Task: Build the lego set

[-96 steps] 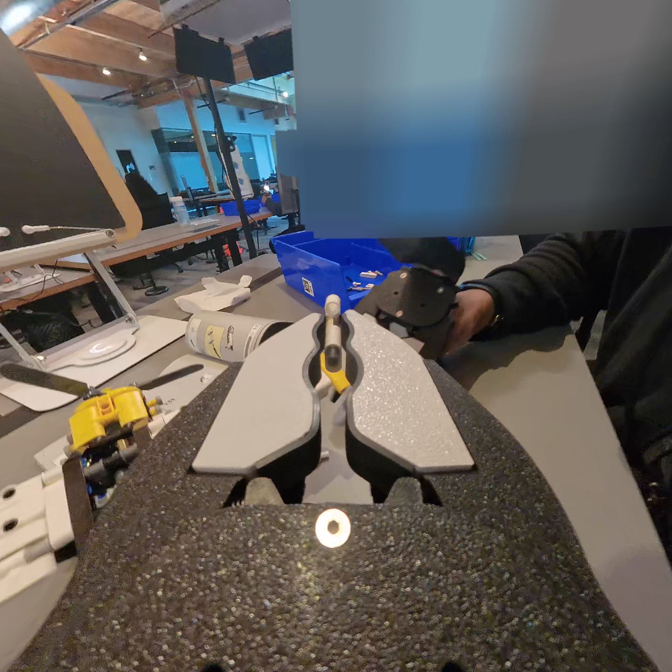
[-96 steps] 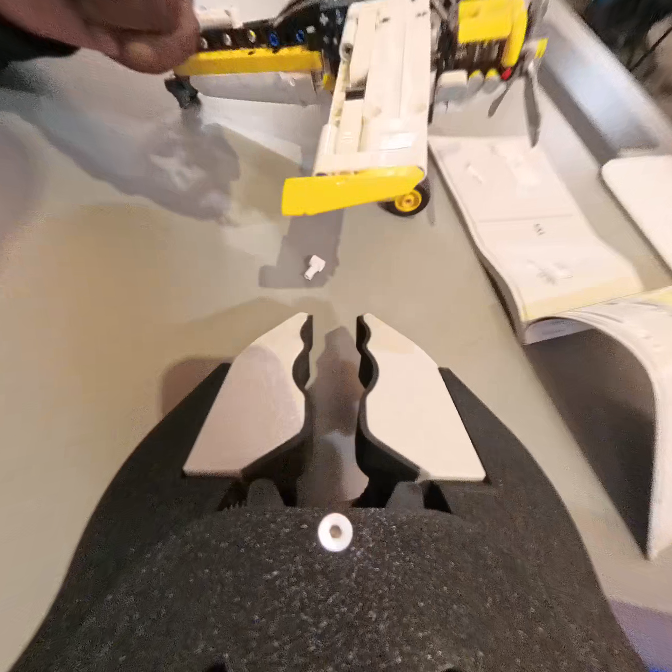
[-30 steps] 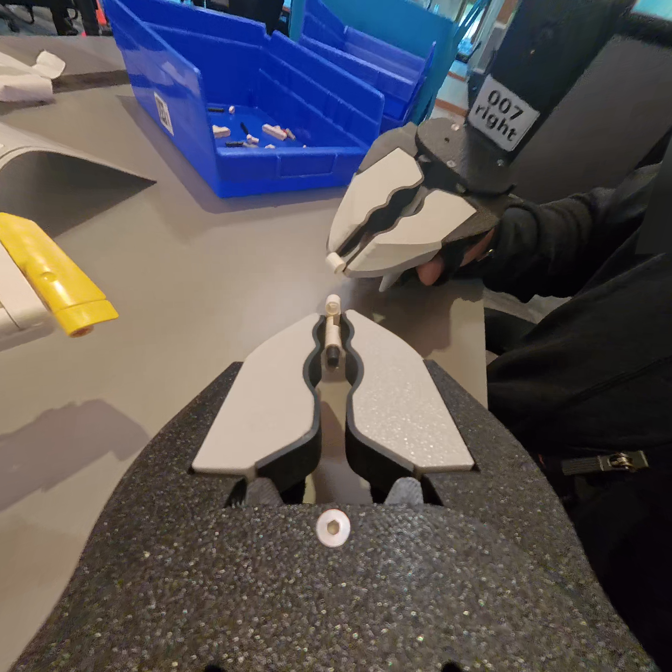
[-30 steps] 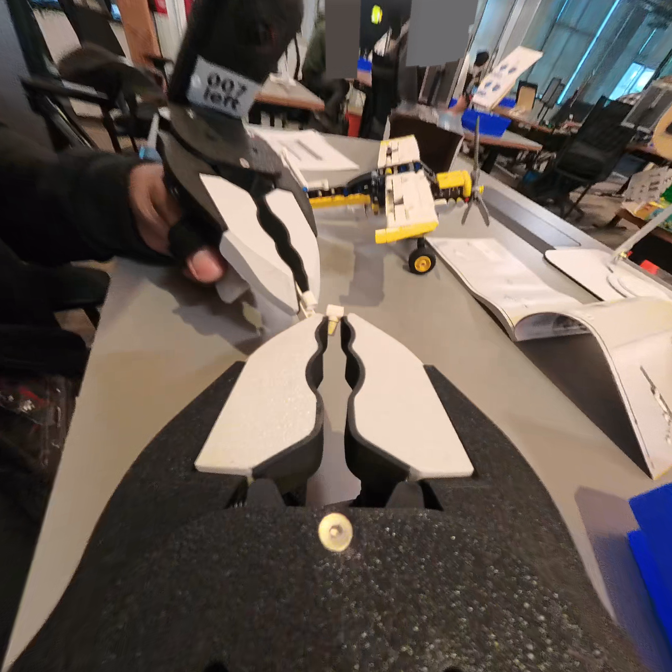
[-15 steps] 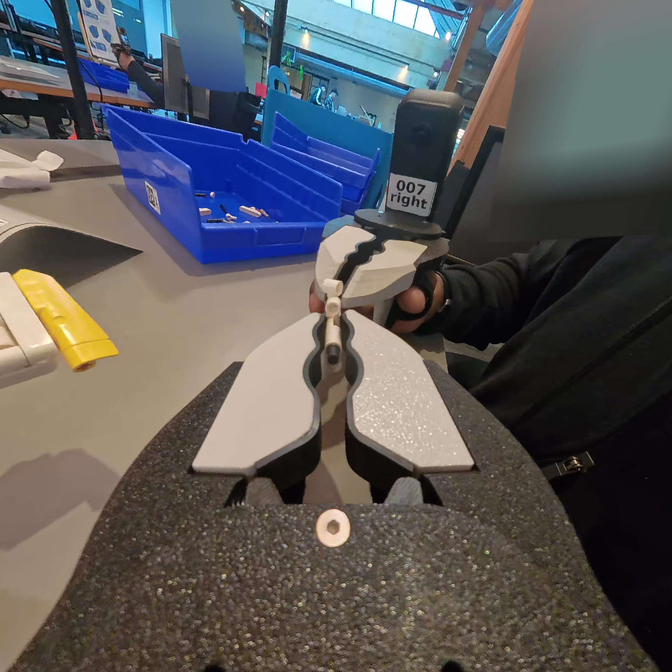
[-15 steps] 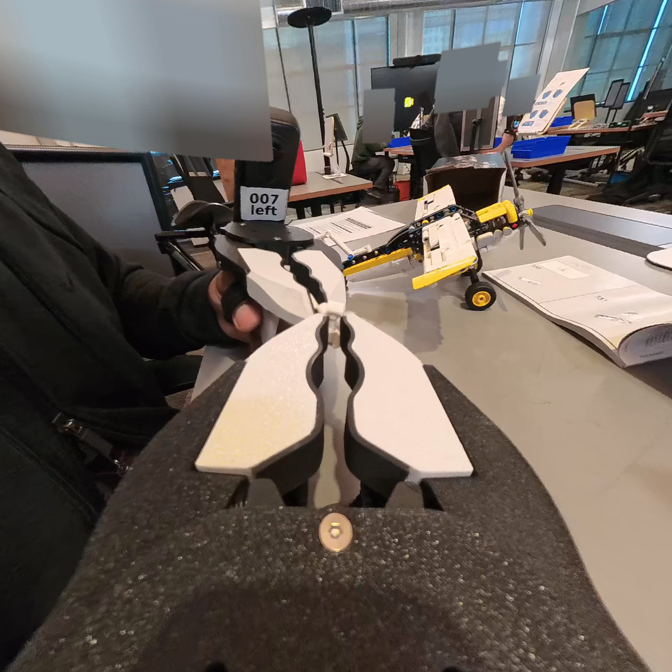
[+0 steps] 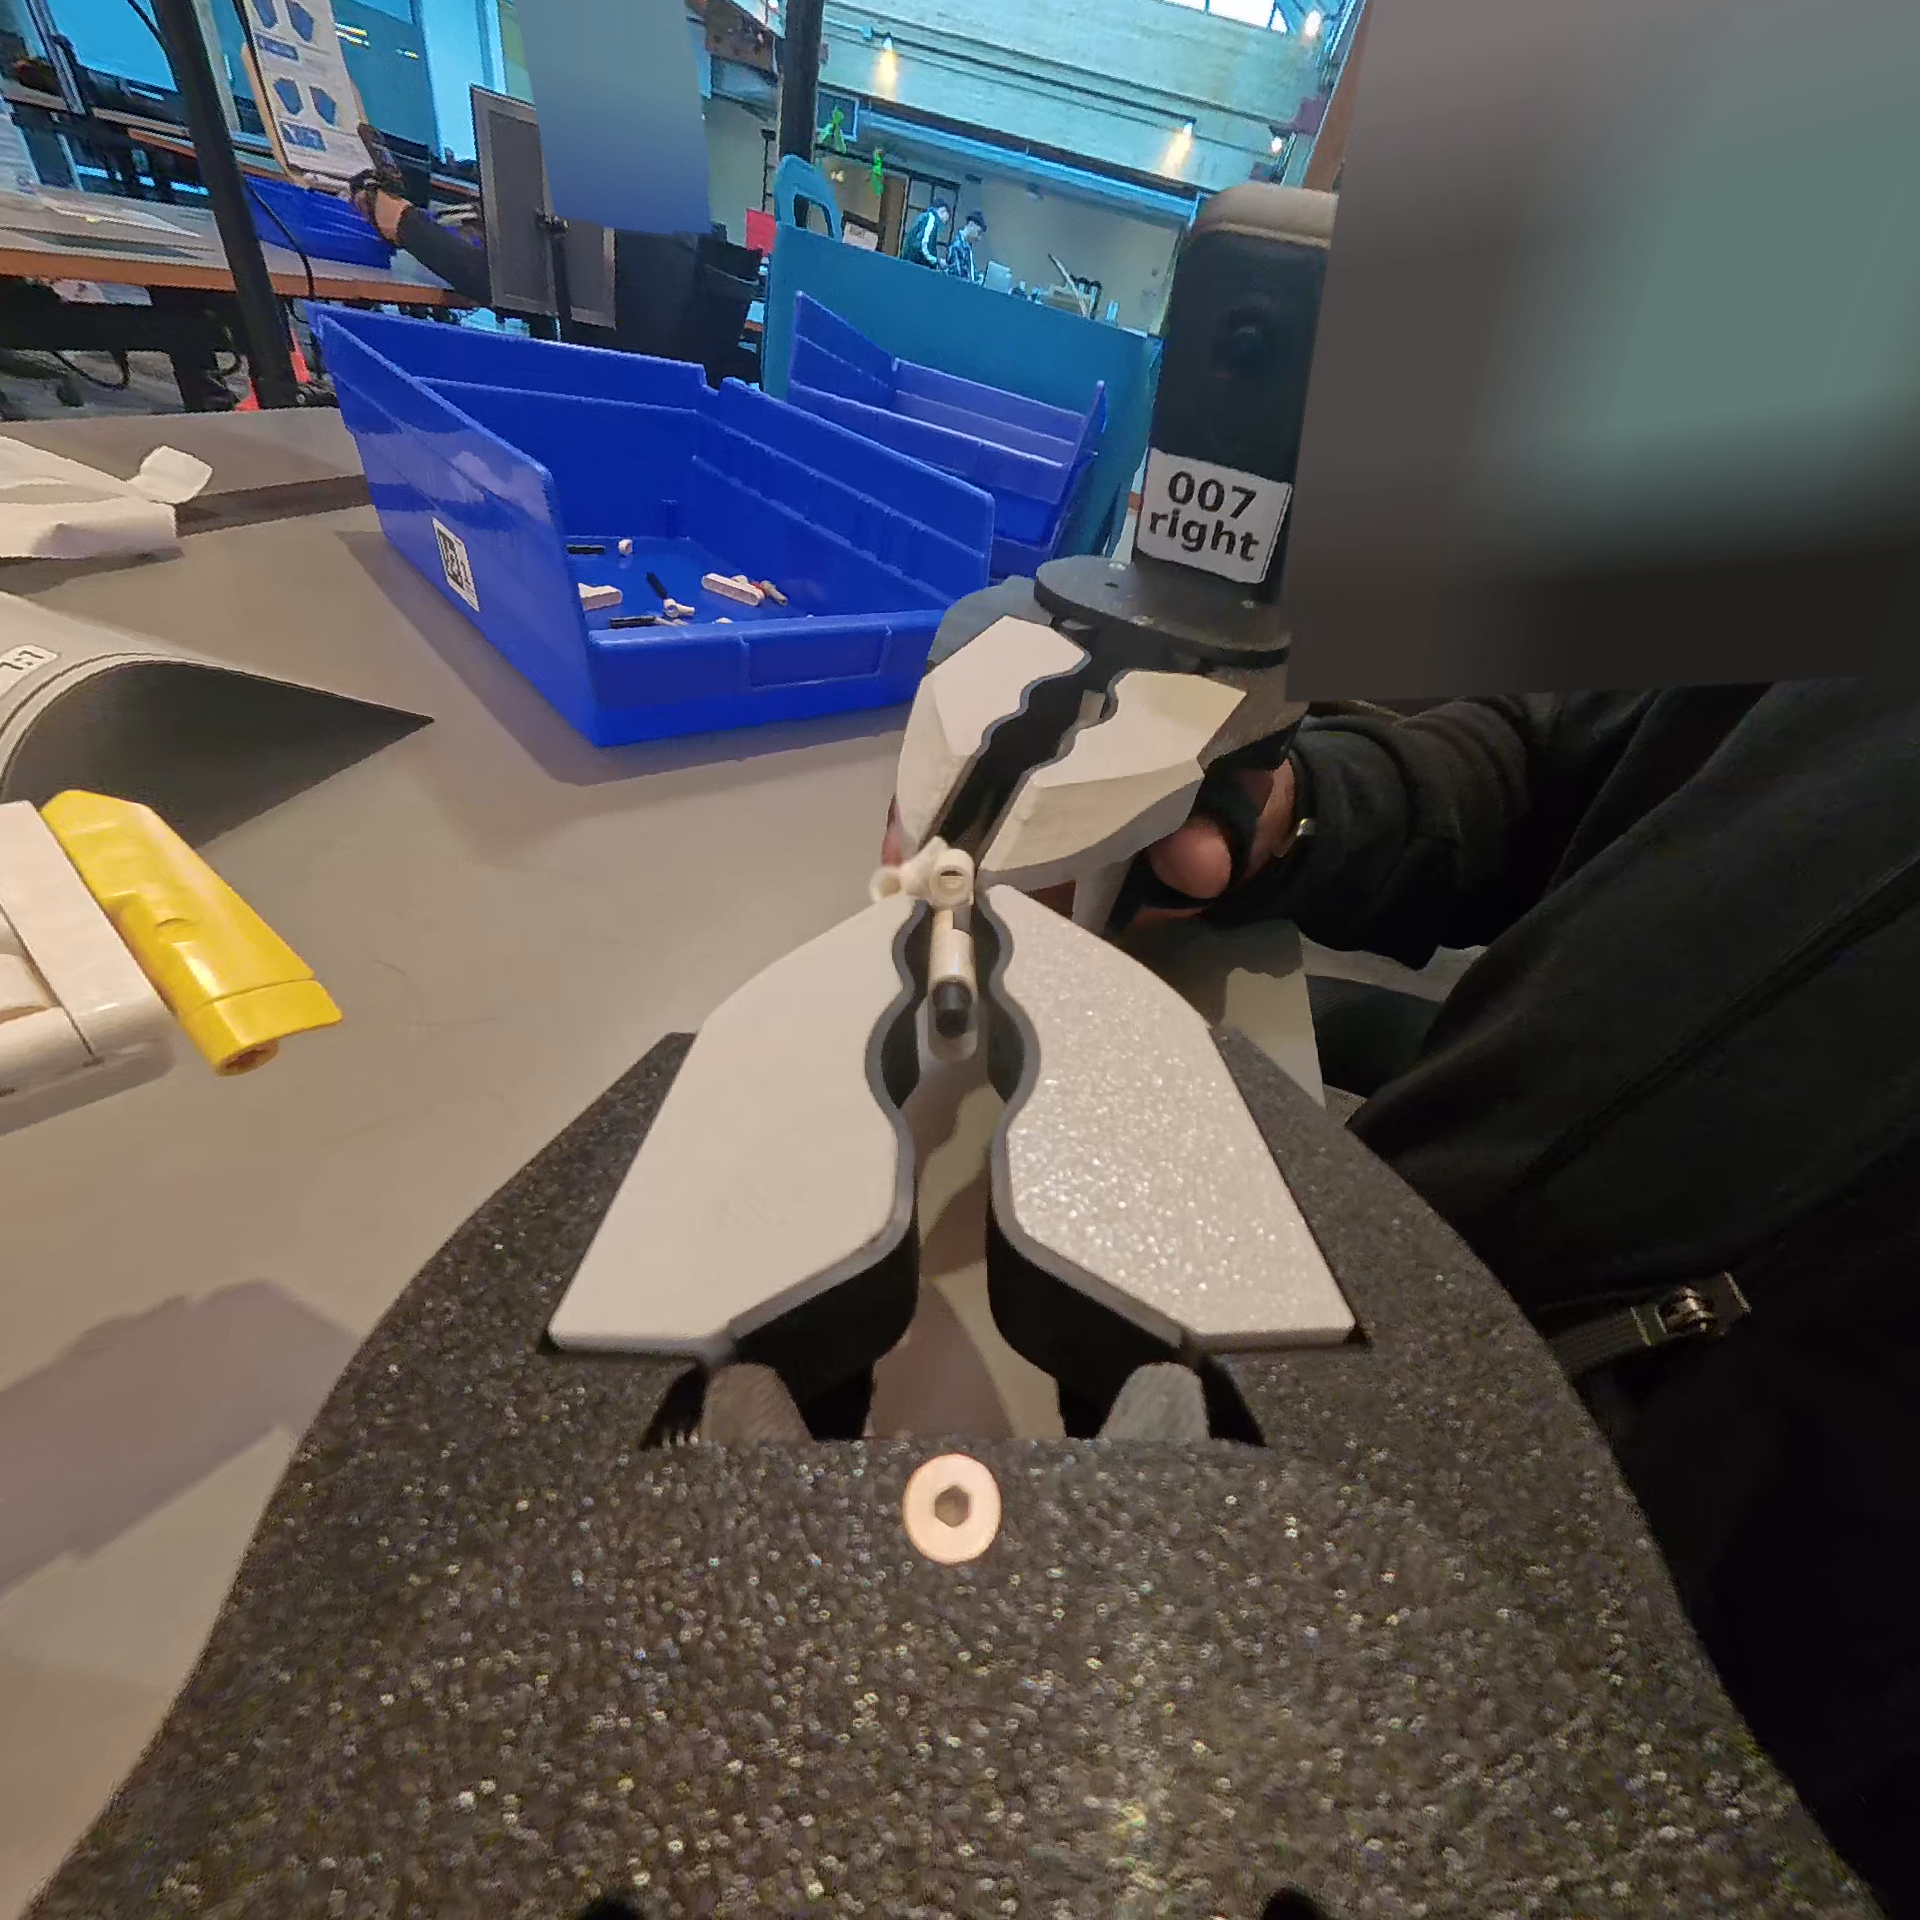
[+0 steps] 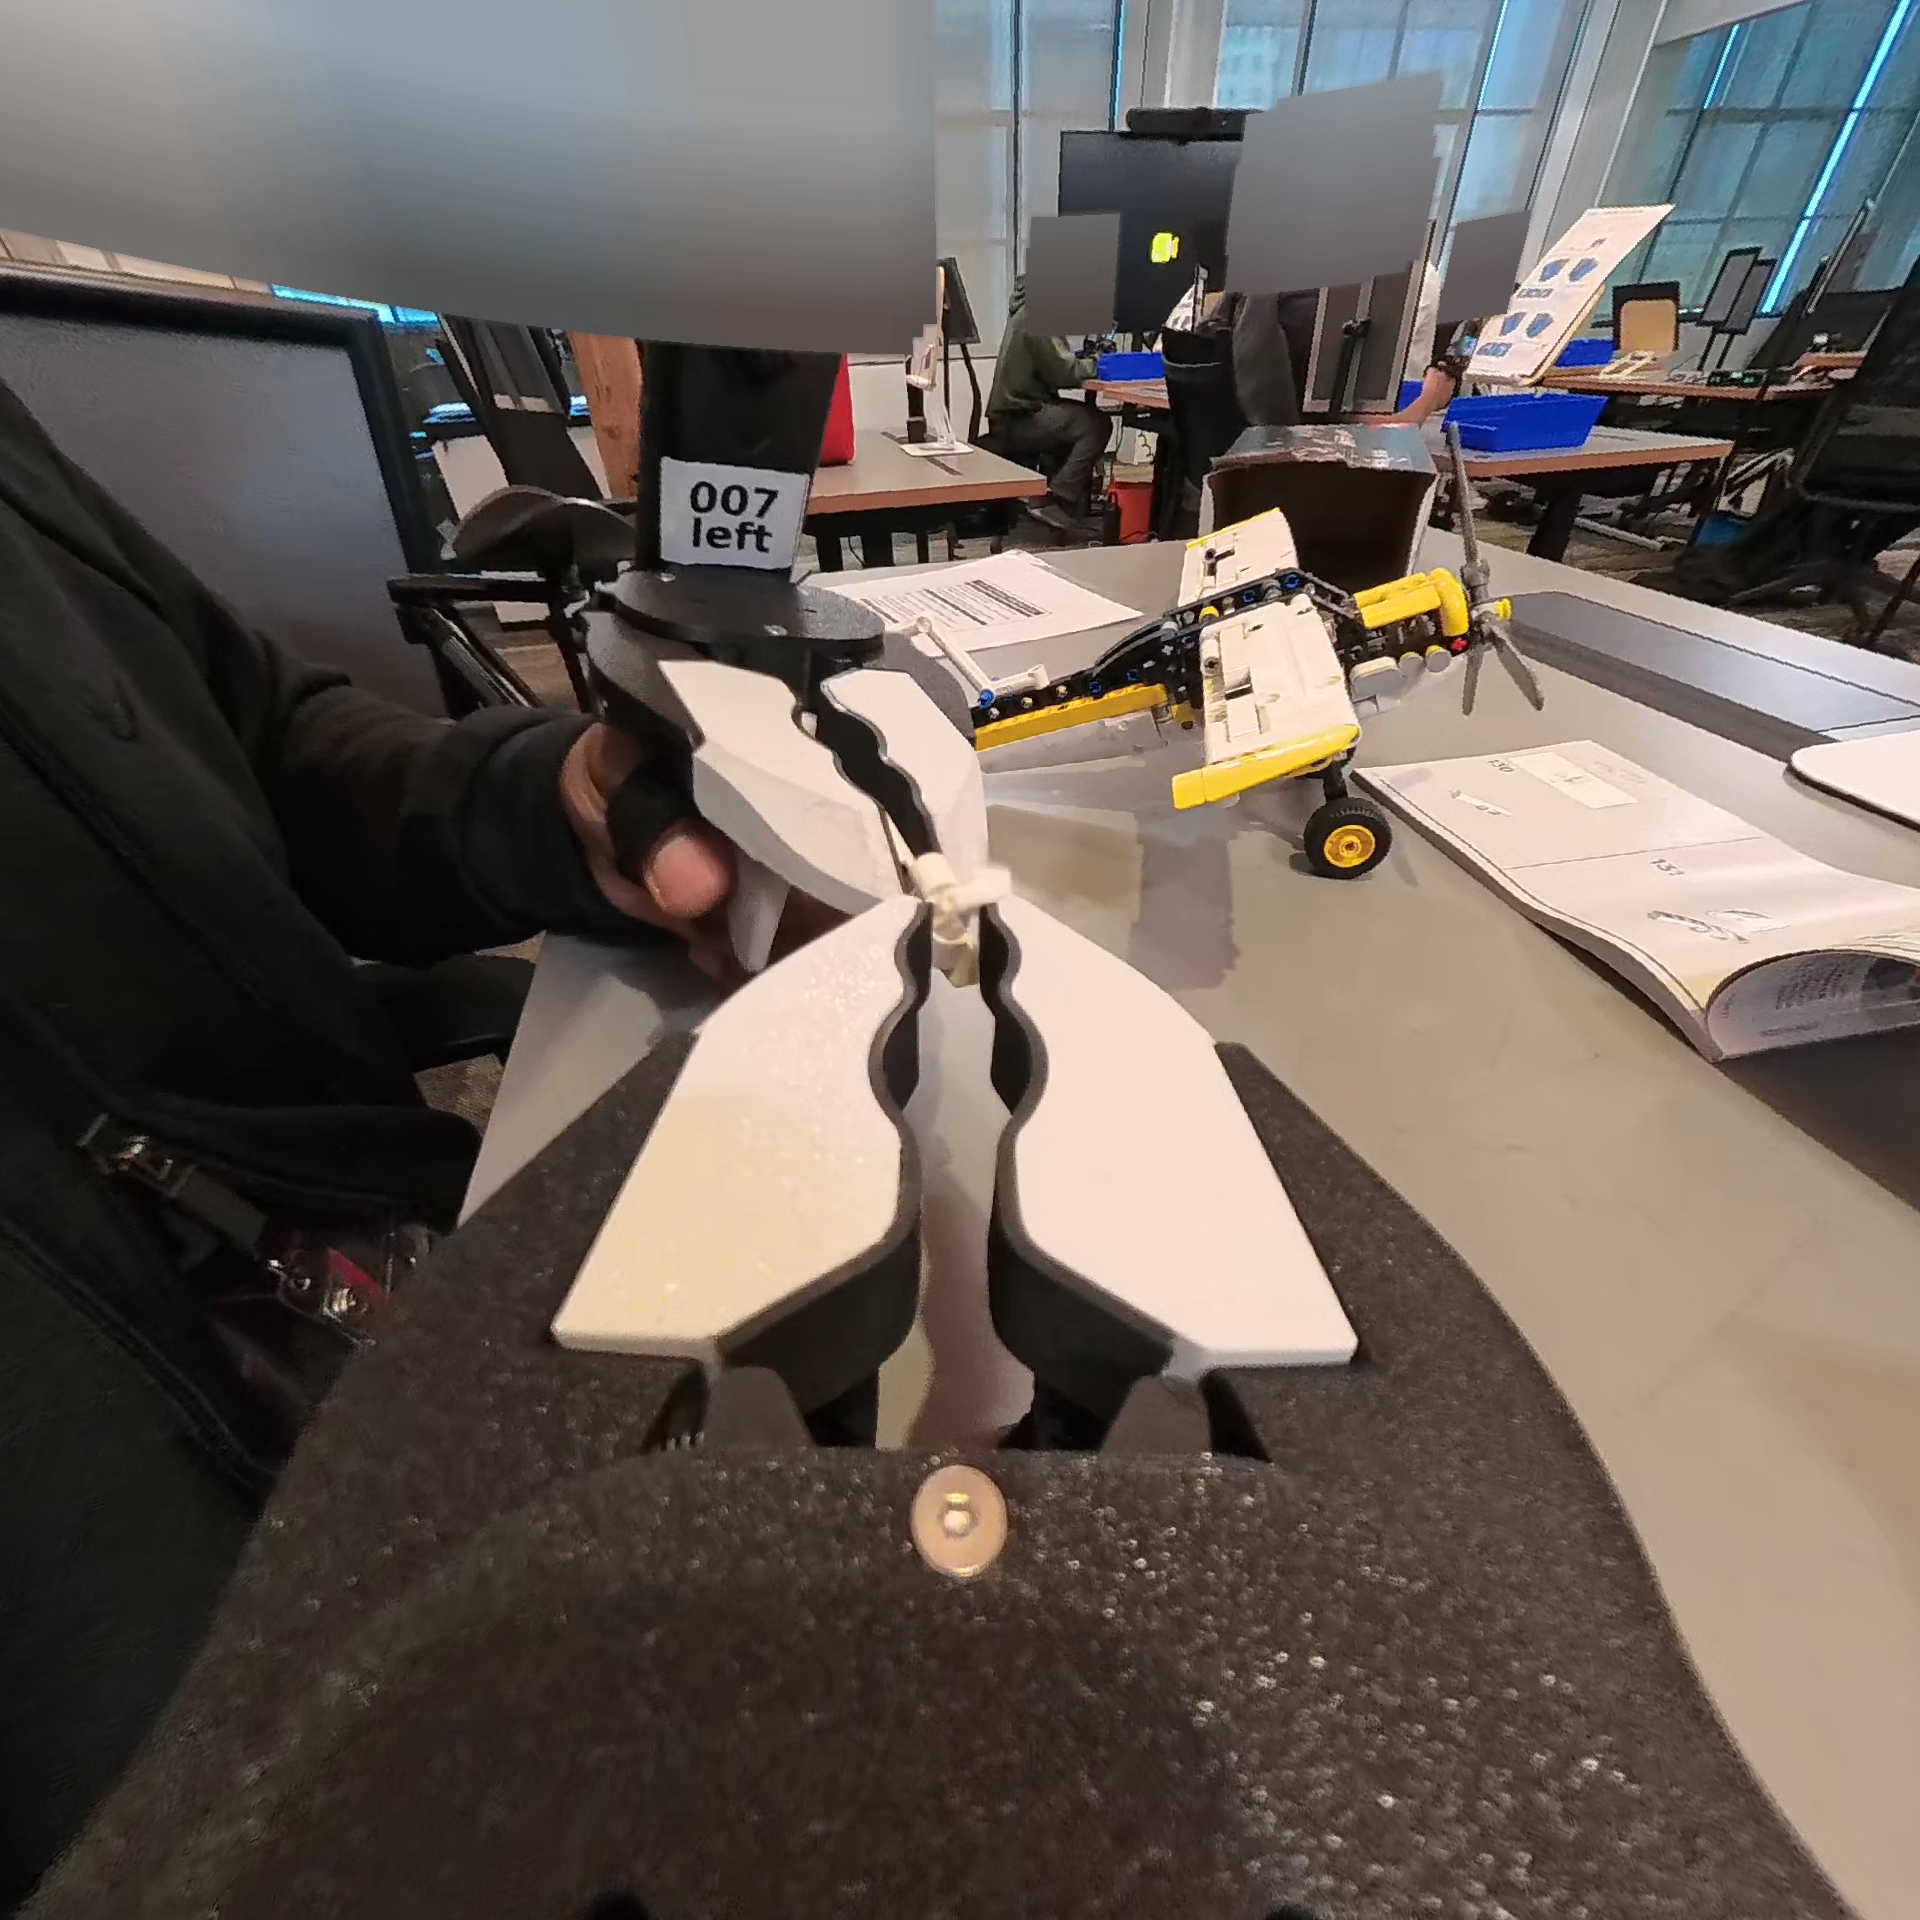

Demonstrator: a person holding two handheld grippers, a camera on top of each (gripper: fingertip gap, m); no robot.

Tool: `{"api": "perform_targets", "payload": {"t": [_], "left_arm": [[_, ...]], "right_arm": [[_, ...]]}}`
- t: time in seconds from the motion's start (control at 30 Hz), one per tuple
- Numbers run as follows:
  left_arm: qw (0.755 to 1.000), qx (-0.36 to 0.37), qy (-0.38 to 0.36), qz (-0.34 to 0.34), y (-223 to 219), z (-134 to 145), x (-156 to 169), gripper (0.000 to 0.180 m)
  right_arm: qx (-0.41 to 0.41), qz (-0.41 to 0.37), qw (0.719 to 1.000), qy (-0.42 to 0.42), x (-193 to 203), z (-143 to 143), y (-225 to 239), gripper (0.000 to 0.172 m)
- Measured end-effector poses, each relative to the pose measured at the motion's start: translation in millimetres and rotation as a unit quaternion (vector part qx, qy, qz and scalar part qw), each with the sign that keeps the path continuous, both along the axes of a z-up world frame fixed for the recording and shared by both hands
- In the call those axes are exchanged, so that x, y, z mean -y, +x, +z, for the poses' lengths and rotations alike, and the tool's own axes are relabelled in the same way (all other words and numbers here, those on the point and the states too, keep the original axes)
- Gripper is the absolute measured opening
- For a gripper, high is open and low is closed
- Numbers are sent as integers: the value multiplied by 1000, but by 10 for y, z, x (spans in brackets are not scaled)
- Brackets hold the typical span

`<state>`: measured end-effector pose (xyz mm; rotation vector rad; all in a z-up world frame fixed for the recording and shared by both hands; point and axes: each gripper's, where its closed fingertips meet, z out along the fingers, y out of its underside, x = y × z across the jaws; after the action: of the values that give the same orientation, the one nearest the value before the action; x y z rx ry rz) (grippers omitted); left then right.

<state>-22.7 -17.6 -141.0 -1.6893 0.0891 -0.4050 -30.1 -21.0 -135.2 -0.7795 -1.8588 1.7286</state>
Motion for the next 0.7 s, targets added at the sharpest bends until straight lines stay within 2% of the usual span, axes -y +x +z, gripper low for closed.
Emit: {"api": "perform_targets", "payload": {"t": [0.37,0.7], "left_arm": [[998,-43,-35,6,-29,-120,25,7],[997,-40,-47,35,-199,-149,144,7]], "right_arm": [[13,-5,998,54,-93,-113,27,10],[86,-51,974,202,-547,-540,202,14]]}}
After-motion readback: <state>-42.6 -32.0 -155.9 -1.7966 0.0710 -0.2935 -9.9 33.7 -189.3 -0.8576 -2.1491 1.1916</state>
